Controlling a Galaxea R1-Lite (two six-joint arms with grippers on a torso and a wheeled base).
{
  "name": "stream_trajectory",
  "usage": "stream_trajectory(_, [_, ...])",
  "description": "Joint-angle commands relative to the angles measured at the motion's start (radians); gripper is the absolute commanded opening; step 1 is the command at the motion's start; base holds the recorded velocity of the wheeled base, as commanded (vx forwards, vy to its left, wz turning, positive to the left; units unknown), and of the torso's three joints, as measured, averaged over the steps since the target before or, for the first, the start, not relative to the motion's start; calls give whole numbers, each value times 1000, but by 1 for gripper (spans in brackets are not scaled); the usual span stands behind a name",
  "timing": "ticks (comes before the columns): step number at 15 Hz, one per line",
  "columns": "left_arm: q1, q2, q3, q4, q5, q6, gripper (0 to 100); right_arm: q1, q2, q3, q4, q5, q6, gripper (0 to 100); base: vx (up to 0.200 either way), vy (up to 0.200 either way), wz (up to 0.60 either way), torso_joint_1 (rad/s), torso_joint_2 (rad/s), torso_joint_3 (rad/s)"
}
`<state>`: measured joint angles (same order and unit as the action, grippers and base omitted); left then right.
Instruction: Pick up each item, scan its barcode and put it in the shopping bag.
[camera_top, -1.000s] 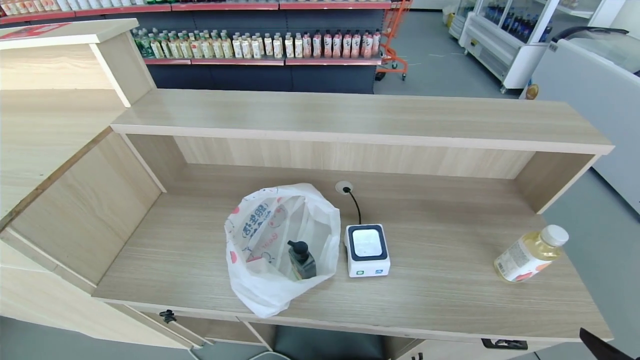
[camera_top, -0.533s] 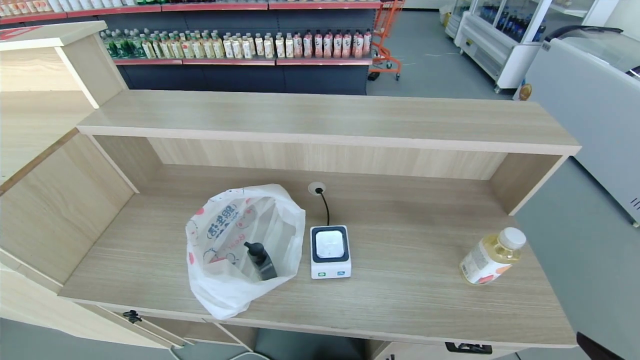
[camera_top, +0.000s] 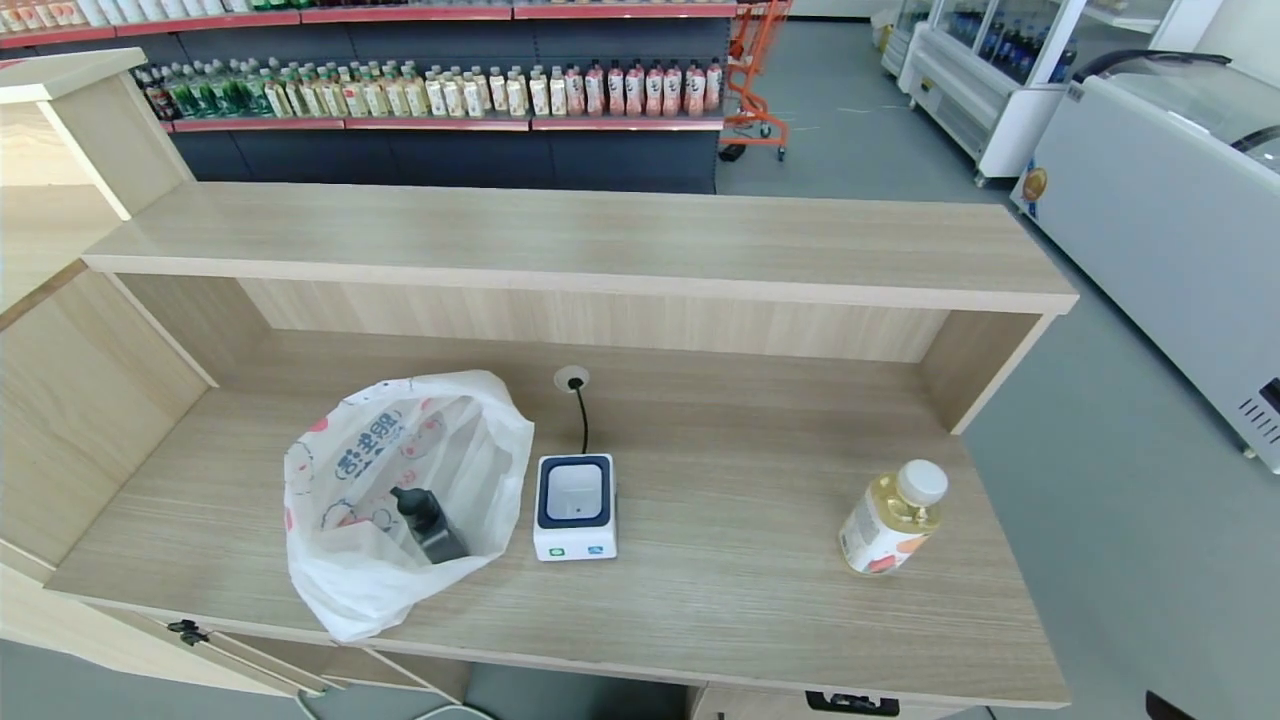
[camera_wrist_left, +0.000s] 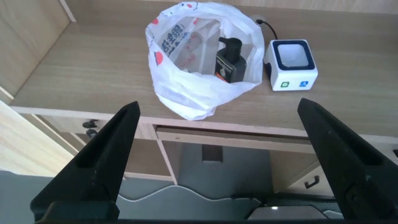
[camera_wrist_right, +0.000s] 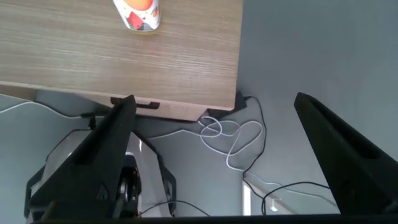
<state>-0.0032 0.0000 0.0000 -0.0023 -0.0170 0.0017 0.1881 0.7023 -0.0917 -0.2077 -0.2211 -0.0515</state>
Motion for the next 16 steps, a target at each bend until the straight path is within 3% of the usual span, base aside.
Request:
stream_trajectory(1, [0,2,0,-1,-1,-2,100,1,-1,7,-1,2,-1,100,0,0,0,0,0,0])
stream_trajectory(6, [0,2,0,-1,-1,-2,100,1,28,23,1,22,-1,100,0,0,0,0,0,0])
stream_trajectory(12, [0,2,0,-1,-1,-2,100,-6,244,-45,-15,23,45,100,0,0,0,0,0,0])
stream_trajectory(16, [0,2,0,-1,-1,-2,100,-9,398,-80,-130,20,65,100,0,0,0,0,0,0])
